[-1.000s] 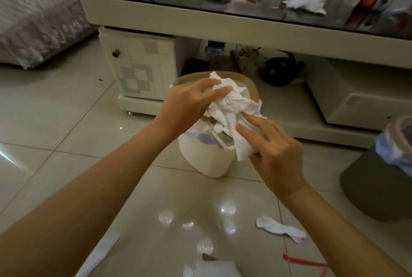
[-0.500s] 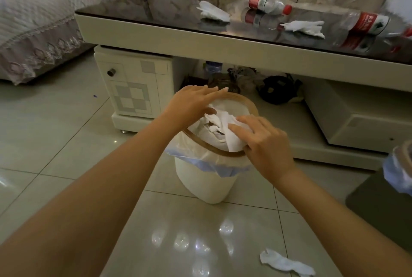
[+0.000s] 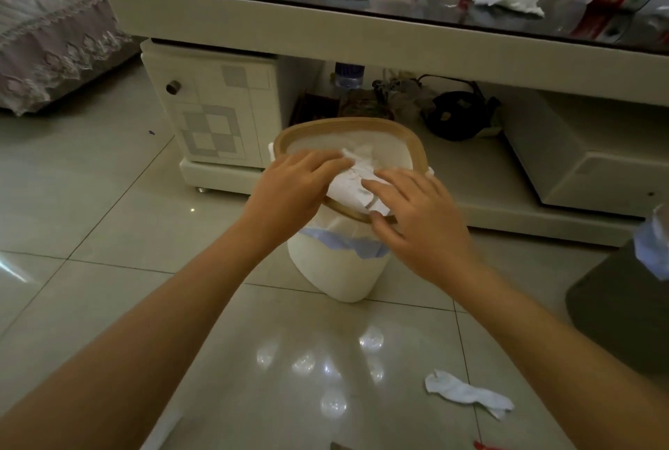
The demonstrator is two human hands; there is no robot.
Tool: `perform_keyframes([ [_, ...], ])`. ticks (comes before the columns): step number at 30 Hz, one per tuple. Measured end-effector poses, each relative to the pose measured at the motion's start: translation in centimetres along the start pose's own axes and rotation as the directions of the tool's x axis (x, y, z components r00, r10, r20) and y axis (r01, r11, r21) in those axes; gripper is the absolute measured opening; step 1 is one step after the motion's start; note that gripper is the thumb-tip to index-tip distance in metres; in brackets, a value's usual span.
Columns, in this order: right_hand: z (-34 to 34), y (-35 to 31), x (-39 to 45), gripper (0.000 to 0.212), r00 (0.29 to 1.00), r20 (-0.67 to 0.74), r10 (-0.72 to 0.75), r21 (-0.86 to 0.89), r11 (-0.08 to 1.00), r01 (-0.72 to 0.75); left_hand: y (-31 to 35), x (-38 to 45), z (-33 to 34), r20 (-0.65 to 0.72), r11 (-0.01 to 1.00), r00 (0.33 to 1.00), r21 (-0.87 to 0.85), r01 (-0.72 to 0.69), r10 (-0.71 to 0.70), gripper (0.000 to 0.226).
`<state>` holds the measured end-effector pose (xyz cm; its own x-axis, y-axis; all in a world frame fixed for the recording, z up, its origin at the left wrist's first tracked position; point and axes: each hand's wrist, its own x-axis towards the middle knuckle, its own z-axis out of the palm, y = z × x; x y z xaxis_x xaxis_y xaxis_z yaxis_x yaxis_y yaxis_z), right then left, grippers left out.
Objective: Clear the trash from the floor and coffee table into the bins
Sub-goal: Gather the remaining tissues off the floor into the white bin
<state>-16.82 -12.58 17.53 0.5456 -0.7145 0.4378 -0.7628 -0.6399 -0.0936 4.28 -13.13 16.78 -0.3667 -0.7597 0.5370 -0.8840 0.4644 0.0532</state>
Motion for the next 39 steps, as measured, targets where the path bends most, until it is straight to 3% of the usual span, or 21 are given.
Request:
perform_keyframes([
  [8,-2.2,1.7,-10.6,0.045,0.997,0.078,0.027,-0.067,0.998,-0.021,8.8,-4.3,1.8,-0.049,0.976,0.992,-0.181,-0.125,0.118,0.029],
  [15,-1.3,3.8,-21.3,0.045,0.934,0.339,0.111,-0.164,0.985,-0.058,13.7,-6.7,7.0,0.235,0.944,0.926,-0.219,-0.246,0.295,0.045],
  [23,0.9,5.2,-28.9,0.044,0.863,0.45,0.23,-0.144,0.972,-0.184,17.9,-9.8,12.3,0.539,0.92,0.748,-0.278,-0.276,0.388,0.062],
  [30,4.7,7.0,-32.6,0.052,0.719,0.616,0.322,-0.182,0.946,-0.268,19.3,-11.6,13.8,0.615,0.912,0.674,-0.296,-0.284,0.409,0.064],
  [39,8.9,8.0,-31.2,0.053,0.65,0.703,0.288,-0.12,0.949,-0.292,19.5,-12.6,14.6,0.635,0.925,0.673,-0.285,-0.251,0.379,0.061],
])
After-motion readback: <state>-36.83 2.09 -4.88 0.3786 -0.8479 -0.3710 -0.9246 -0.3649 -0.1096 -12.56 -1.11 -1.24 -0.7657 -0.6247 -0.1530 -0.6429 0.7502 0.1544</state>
